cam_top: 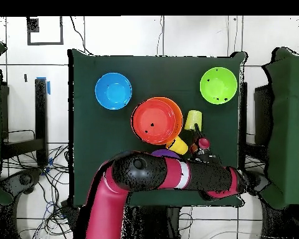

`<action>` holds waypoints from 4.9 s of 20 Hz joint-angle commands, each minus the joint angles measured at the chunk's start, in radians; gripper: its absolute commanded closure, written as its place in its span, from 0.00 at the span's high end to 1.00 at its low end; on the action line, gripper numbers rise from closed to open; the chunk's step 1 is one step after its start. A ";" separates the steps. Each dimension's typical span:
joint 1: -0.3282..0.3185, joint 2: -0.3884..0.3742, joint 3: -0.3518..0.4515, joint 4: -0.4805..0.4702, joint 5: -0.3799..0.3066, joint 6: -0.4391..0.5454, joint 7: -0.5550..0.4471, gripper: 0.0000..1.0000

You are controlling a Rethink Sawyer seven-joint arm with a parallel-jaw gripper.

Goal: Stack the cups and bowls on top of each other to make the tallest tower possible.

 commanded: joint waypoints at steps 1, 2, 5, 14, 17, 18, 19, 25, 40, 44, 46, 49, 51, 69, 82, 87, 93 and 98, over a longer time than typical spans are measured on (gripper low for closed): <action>-0.014 0.066 0.146 -0.177 0.075 0.044 -0.036 1.00; -0.016 0.071 0.145 -0.181 0.079 0.041 -0.037 1.00; -0.021 0.086 0.138 -0.194 0.087 0.034 -0.034 1.00; -0.032 0.091 0.109 -0.237 0.044 0.092 0.022 1.00; -0.031 0.090 0.101 -0.246 0.035 0.104 0.026 1.00; -0.030 0.089 0.099 -0.251 0.027 0.115 0.036 1.00; -0.031 0.090 0.099 -0.255 0.024 0.119 0.039 1.00; -0.033 0.098 0.085 -0.261 0.032 0.075 -0.007 1.00; -0.025 0.099 0.089 -0.235 0.047 0.071 -0.015 1.00; -0.020 0.096 0.090 -0.231 0.044 0.077 -0.007 1.00; -0.022 0.099 0.082 -0.247 0.016 0.087 0.021 0.00; -0.018 0.109 0.065 -0.255 0.009 0.096 0.020 0.00; -0.017 0.111 0.063 -0.250 0.015 0.087 0.021 0.00; 0.100 0.079 -0.031 -0.171 -0.113 0.326 0.160 0.00; 0.087 0.048 -0.044 -0.196 -0.187 0.262 0.069 0.00; 0.038 0.057 -0.039 -0.228 -0.163 0.174 -0.011 0.00; 0.020 0.066 -0.051 -0.249 -0.169 0.171 -0.019 0.00; 0.024 0.081 -0.093 -0.289 -0.239 0.235 0.026 0.00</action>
